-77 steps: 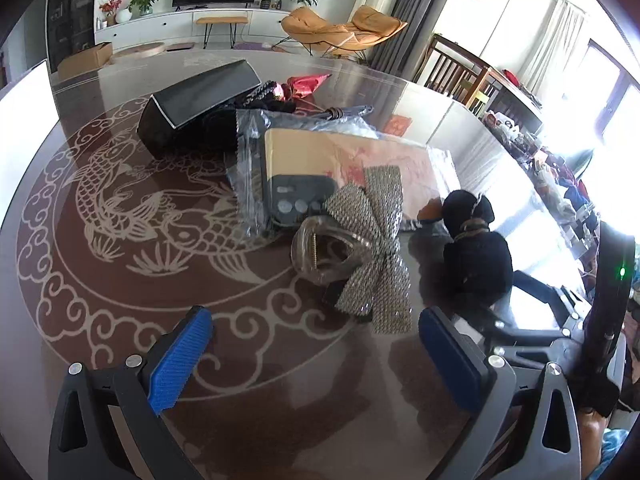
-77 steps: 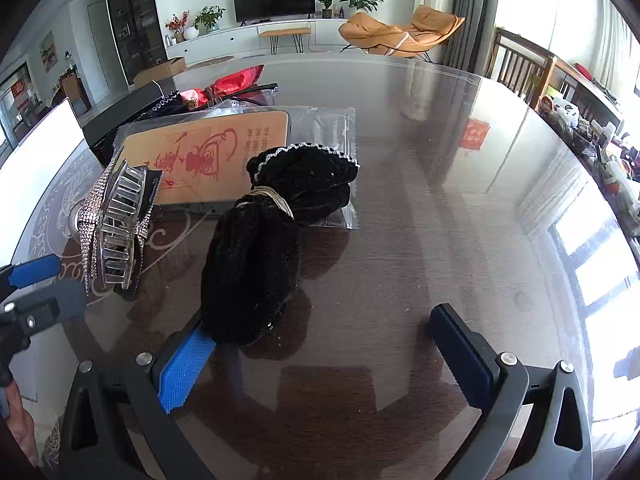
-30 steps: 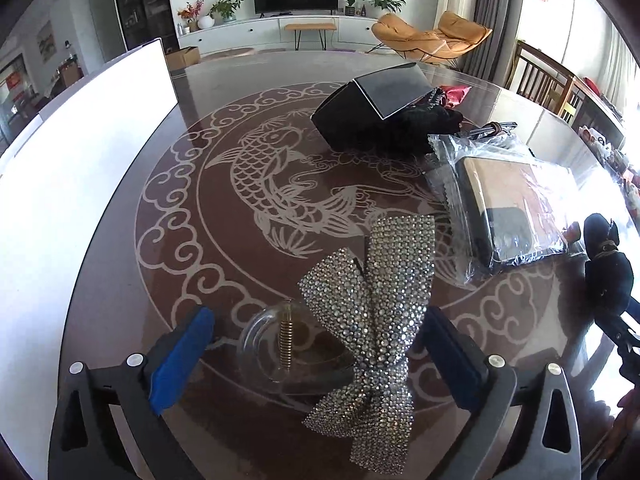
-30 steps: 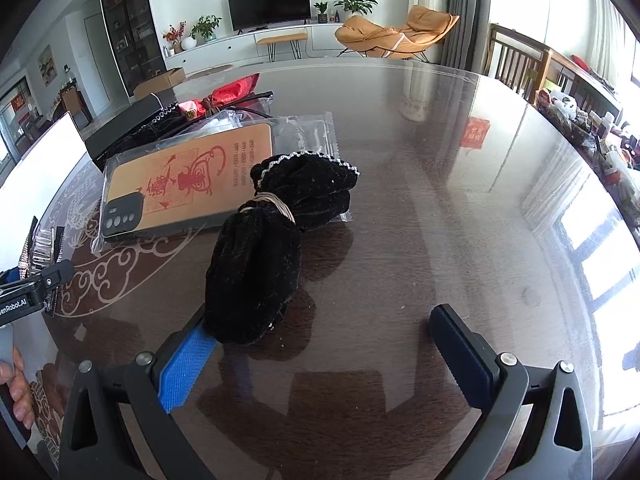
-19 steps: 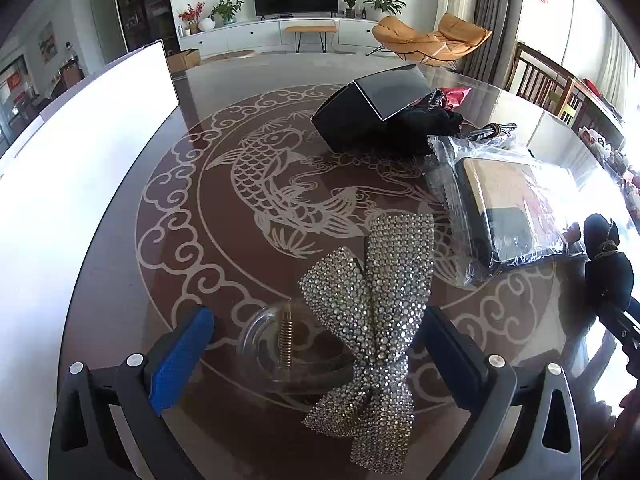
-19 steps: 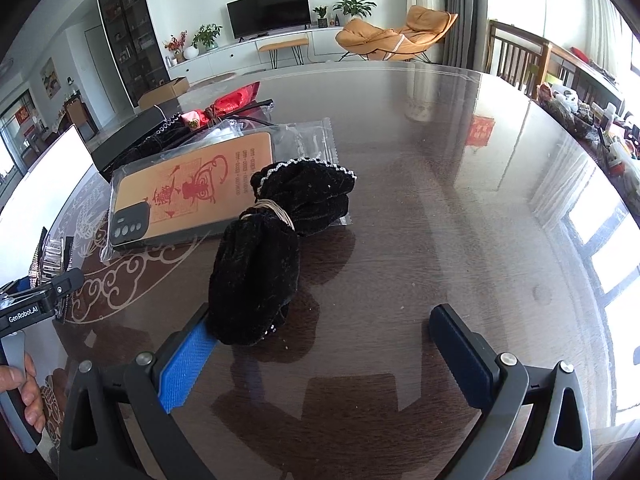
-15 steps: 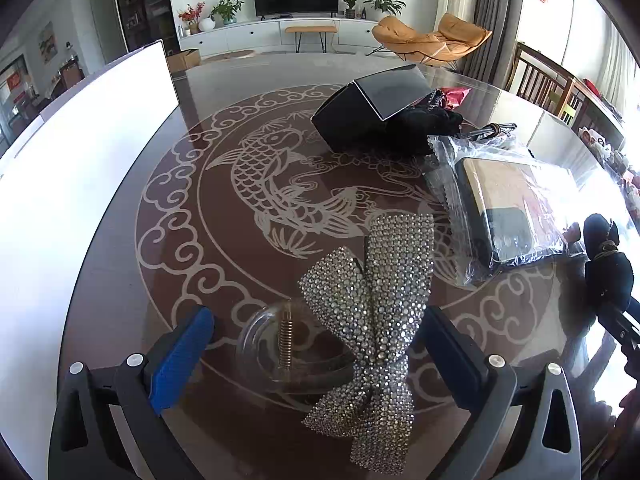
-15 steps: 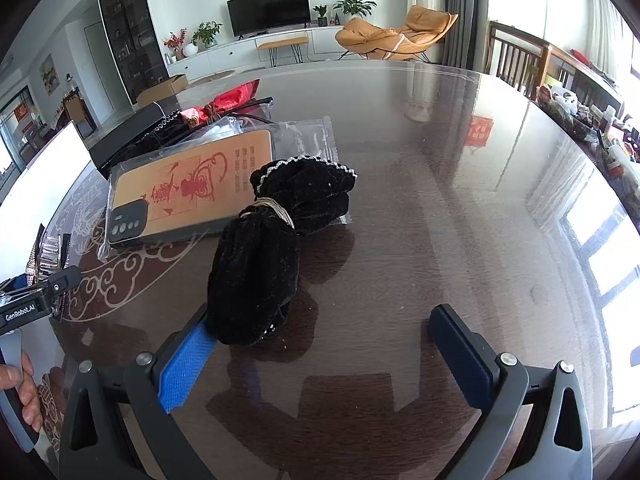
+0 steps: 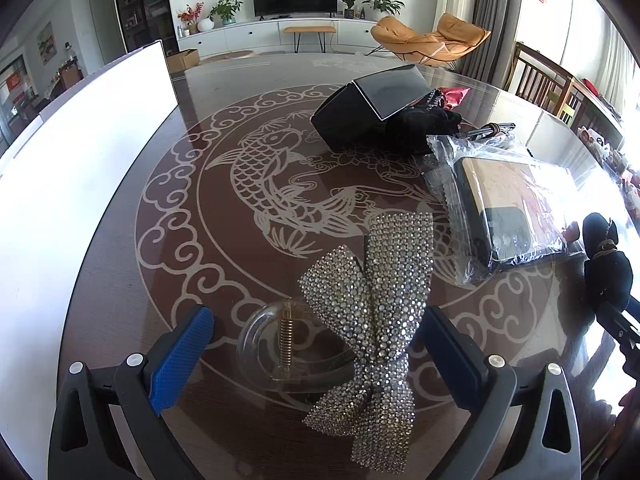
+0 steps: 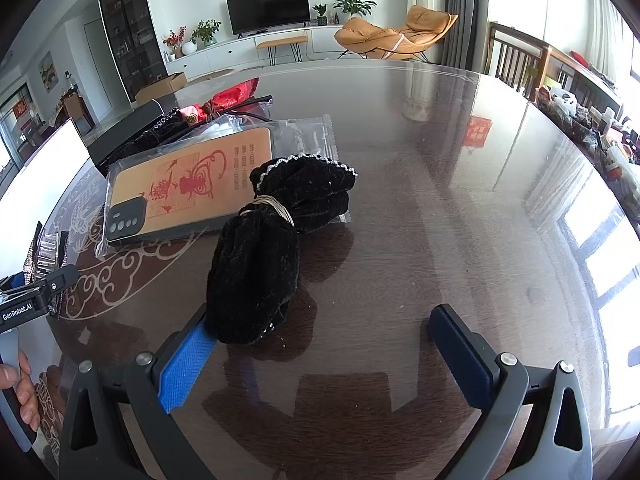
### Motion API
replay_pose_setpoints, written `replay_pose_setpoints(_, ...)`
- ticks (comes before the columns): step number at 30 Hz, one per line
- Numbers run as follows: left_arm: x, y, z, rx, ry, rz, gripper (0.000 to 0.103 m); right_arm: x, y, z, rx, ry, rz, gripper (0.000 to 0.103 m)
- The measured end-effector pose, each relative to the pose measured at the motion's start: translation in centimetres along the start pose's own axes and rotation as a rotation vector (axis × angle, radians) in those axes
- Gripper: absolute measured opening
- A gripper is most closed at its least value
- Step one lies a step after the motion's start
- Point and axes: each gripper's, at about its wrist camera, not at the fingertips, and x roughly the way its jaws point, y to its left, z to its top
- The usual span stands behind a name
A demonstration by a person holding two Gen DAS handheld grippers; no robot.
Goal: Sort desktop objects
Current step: 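Lift the bow clip with the left tool while the right tool aligns over the pouch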
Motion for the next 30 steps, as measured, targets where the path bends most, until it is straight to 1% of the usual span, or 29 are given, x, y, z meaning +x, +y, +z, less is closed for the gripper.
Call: replay_pose_setpoints(30, -0.04, -0.07, -0.01, -0.001, -0.001, 0.002, 0.103, 0.07, 0.09, -0.02, -0.014, 0.01, -0.013, 0.103)
